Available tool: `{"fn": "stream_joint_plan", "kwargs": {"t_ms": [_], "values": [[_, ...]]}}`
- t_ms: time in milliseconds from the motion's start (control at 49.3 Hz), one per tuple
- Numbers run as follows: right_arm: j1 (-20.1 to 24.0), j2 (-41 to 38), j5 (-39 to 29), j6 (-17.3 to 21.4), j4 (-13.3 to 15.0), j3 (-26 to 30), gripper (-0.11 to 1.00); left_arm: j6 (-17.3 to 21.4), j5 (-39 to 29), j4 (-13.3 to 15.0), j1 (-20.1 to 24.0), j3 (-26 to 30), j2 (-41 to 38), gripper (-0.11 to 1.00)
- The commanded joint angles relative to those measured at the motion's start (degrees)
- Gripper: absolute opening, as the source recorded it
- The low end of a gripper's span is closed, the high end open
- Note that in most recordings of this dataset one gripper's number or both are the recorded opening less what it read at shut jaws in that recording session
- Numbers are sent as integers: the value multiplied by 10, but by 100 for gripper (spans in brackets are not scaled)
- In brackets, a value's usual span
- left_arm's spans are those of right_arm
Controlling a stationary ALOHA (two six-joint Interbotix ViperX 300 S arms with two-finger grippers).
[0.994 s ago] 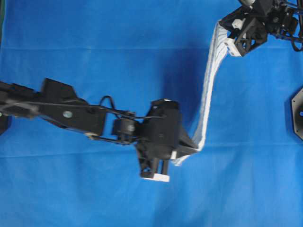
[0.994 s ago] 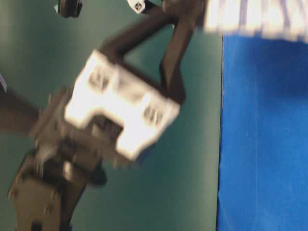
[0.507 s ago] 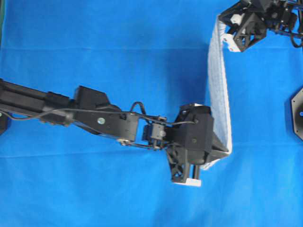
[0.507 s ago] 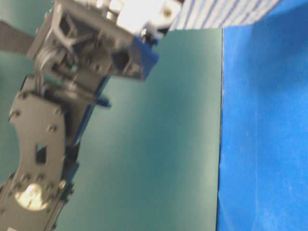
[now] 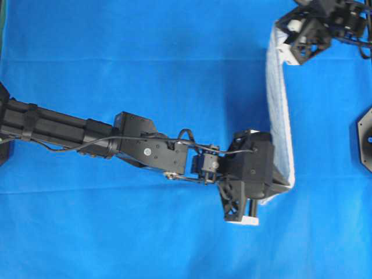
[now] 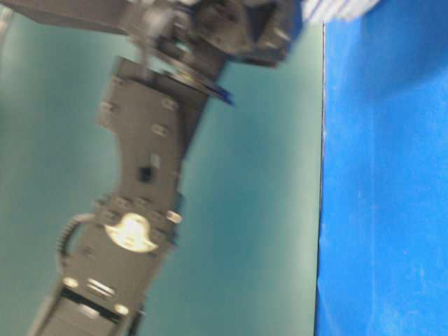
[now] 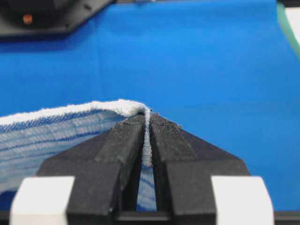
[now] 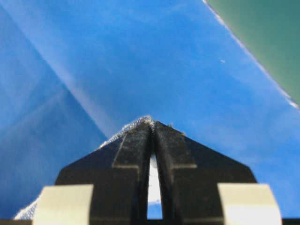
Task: Fold the blue towel.
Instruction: 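Lift and rotate the strip to lie vertically, left gripper swinging down, then lower the strip, open both grippers and withdraw them sideways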
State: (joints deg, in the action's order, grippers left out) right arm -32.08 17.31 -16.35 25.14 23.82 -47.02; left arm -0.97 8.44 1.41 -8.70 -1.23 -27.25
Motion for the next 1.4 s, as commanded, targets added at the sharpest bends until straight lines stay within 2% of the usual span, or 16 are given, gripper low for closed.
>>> {"fn": "stream_joint_plan", "kwargs": {"t_ms": [0, 122, 264, 446, 609, 872, 953, 1075, 1136, 1237, 1298, 1379], "values": [[9, -37, 18, 0, 1, 37, 4, -2, 14, 4, 0, -18, 33, 2], [16, -96, 26, -1, 2, 80, 3, -12, 40, 11, 2, -71, 53, 2], [28, -149, 33, -3, 3, 130, 3, -48, 80, 11, 6, -147, 83, 2], [42, -188, 34, -9, 3, 173, 4, -79, 128, 10, 8, -234, 115, 2], [47, -204, 35, -9, 3, 184, 3, -83, 133, 10, 8, -256, 122, 2], [58, -207, 35, -9, 3, 181, 4, -83, 132, 11, 11, -256, 122, 3], [60, -207, 38, -10, 3, 181, 4, -83, 131, 10, 12, -254, 122, 9], [68, -207, 52, -17, 3, 180, 5, -83, 131, 10, 12, -256, 123, 35], [73, -207, 56, -25, 4, 180, 17, -82, 129, 10, 12, -258, 125, 50], [85, -200, 52, -41, 4, 180, 46, -79, 112, 8, 17, -265, 141, 70], [91, -186, 47, -44, 4, 178, 61, -77, 91, 7, 23, -271, 157, 71], [94, -162, 41, -44, 4, 171, 62, -75, 57, 5, 31, -281, 189, 69]]}}
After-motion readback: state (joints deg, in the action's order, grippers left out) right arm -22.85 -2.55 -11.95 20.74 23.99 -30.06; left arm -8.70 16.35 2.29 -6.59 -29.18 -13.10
